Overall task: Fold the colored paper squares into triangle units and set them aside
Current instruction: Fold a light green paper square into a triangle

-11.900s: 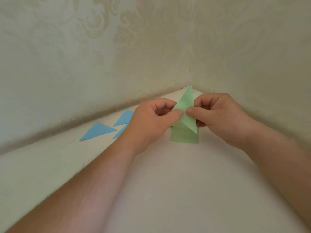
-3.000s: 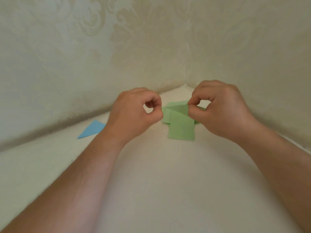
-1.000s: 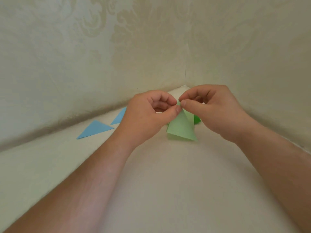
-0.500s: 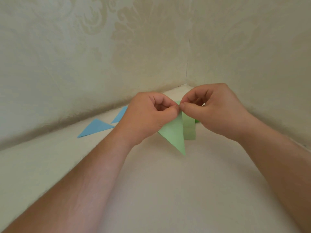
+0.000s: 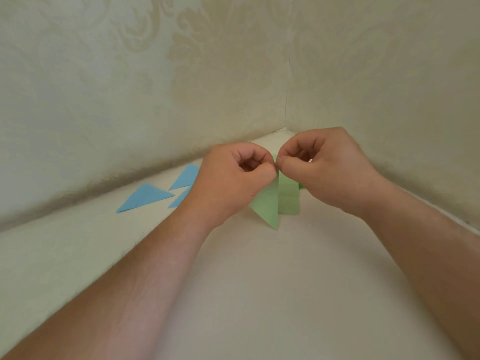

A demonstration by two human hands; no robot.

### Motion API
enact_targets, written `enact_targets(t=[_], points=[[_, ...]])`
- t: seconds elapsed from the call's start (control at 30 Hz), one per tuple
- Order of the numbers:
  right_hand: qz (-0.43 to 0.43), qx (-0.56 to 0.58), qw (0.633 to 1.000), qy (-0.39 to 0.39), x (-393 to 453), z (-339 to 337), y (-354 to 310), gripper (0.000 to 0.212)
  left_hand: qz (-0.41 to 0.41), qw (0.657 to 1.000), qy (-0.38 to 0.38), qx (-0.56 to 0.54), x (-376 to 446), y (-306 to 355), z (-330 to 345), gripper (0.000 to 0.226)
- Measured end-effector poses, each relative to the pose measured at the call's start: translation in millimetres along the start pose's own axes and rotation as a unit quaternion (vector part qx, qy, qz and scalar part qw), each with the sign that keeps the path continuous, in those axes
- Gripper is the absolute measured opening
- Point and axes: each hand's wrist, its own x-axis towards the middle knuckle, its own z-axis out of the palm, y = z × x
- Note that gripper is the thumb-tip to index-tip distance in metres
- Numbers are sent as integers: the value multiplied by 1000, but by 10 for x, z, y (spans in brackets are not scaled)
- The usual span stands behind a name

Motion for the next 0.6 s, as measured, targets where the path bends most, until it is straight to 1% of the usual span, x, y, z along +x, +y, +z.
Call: enact_targets(t=[0.17,0.33,0.43,0.6], points=[[10,-8,1000,5,15,0,31,12,-16,1000,2,-1,12,-4,8,16],[7,-12,1000,10,6,18,29,12,-15,1000,-10,12,18,-13,19,16],[17,13,999,31,9,29,29,13,-28,999,-9,21,22,-15,11,13],[44,68,994,74,38,-21,3,14,-58,998,-5,17,19,10,-18,16]])
